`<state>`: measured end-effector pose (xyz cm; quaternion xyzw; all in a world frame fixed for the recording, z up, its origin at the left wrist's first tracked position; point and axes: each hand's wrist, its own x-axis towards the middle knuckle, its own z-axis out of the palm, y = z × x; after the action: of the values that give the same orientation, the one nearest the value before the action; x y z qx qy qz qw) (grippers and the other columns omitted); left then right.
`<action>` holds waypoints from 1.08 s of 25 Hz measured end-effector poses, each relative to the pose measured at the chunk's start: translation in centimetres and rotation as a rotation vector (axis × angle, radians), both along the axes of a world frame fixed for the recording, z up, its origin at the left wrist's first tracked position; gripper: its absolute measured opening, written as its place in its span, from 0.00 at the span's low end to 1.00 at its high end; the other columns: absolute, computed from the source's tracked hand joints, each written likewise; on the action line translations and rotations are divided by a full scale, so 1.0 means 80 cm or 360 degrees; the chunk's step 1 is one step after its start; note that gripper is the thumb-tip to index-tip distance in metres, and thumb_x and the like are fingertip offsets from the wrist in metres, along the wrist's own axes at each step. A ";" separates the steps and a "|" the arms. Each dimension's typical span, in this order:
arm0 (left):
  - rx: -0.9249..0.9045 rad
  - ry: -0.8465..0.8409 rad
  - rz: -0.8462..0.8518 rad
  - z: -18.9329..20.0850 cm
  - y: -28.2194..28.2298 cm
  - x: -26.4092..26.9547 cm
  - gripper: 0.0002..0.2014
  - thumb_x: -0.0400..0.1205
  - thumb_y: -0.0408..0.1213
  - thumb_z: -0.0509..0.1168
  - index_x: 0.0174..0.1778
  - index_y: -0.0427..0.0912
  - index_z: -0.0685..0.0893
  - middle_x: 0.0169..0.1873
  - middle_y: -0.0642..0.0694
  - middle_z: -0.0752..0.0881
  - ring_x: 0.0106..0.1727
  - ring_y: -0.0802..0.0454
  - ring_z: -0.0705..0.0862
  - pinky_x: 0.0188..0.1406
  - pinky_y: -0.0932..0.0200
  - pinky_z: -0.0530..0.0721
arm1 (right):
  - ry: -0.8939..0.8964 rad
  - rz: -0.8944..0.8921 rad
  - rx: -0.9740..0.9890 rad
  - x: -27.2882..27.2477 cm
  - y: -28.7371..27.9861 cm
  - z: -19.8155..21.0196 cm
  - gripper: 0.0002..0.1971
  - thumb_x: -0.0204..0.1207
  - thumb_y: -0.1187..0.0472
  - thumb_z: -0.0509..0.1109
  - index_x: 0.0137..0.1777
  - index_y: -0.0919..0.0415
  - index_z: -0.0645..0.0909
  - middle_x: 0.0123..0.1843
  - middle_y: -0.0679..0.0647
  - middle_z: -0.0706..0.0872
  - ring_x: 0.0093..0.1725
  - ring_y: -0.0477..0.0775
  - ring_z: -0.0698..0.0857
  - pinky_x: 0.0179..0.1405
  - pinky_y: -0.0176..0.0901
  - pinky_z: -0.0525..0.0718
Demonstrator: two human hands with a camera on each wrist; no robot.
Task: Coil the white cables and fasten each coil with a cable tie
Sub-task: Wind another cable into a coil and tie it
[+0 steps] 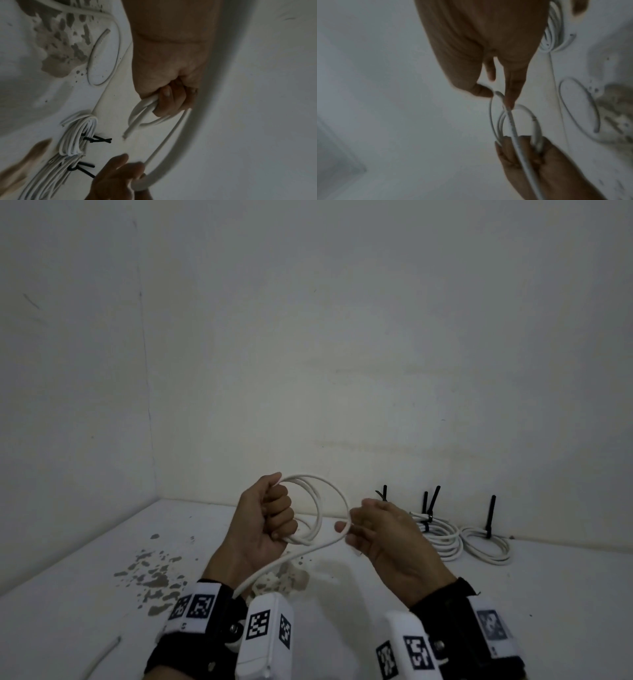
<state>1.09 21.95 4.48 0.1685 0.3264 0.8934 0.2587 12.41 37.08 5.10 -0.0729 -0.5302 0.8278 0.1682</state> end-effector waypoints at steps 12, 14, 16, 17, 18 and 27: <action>-0.0346 0.0201 0.0287 -0.004 0.007 0.003 0.25 0.86 0.44 0.61 0.24 0.49 0.59 0.19 0.52 0.55 0.16 0.57 0.52 0.17 0.62 0.50 | -0.0021 0.0656 -0.0264 0.017 0.017 0.016 0.17 0.80 0.60 0.66 0.65 0.65 0.84 0.25 0.51 0.69 0.21 0.48 0.73 0.24 0.46 0.86; -0.0439 0.0278 0.0267 -0.004 0.007 0.005 0.25 0.86 0.46 0.61 0.25 0.49 0.59 0.19 0.52 0.55 0.17 0.57 0.52 0.17 0.61 0.50 | -0.0094 0.0518 -0.0258 0.011 0.019 0.020 0.15 0.82 0.58 0.64 0.64 0.61 0.84 0.23 0.48 0.60 0.15 0.45 0.61 0.10 0.32 0.68; -0.0333 0.0188 0.0210 -0.007 0.004 0.002 0.26 0.86 0.45 0.60 0.23 0.49 0.60 0.18 0.53 0.55 0.15 0.58 0.53 0.15 0.63 0.51 | -0.0176 0.0329 0.0232 0.010 0.025 0.013 0.13 0.86 0.56 0.63 0.62 0.61 0.85 0.23 0.48 0.59 0.17 0.45 0.58 0.13 0.31 0.58; -0.0247 0.0124 0.0186 -0.007 0.000 -0.001 0.26 0.86 0.44 0.60 0.21 0.49 0.61 0.17 0.53 0.56 0.14 0.58 0.53 0.15 0.64 0.51 | -0.0210 0.0283 0.0467 0.010 0.028 0.007 0.14 0.87 0.55 0.63 0.60 0.62 0.86 0.24 0.49 0.61 0.19 0.46 0.59 0.16 0.32 0.59; -0.0181 0.0075 0.0177 -0.007 -0.004 -0.005 0.26 0.86 0.43 0.59 0.20 0.49 0.61 0.16 0.54 0.56 0.13 0.59 0.54 0.14 0.64 0.51 | -0.0255 0.0319 0.0565 0.012 0.030 0.003 0.14 0.87 0.55 0.62 0.59 0.63 0.85 0.25 0.49 0.64 0.21 0.47 0.62 0.18 0.34 0.62; 0.0038 -0.0106 0.0386 -0.012 -0.017 -0.028 0.28 0.89 0.43 0.55 0.19 0.49 0.61 0.13 0.54 0.58 0.10 0.59 0.55 0.09 0.65 0.52 | -0.0125 0.1137 0.0452 0.026 0.048 -0.005 0.11 0.86 0.57 0.64 0.58 0.65 0.79 0.33 0.60 0.79 0.23 0.58 0.82 0.22 0.48 0.87</action>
<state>-1.11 20.58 3.54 0.1013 0.3249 0.9270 0.1575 14.49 40.89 4.74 0.1088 -0.6376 0.7491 -0.1428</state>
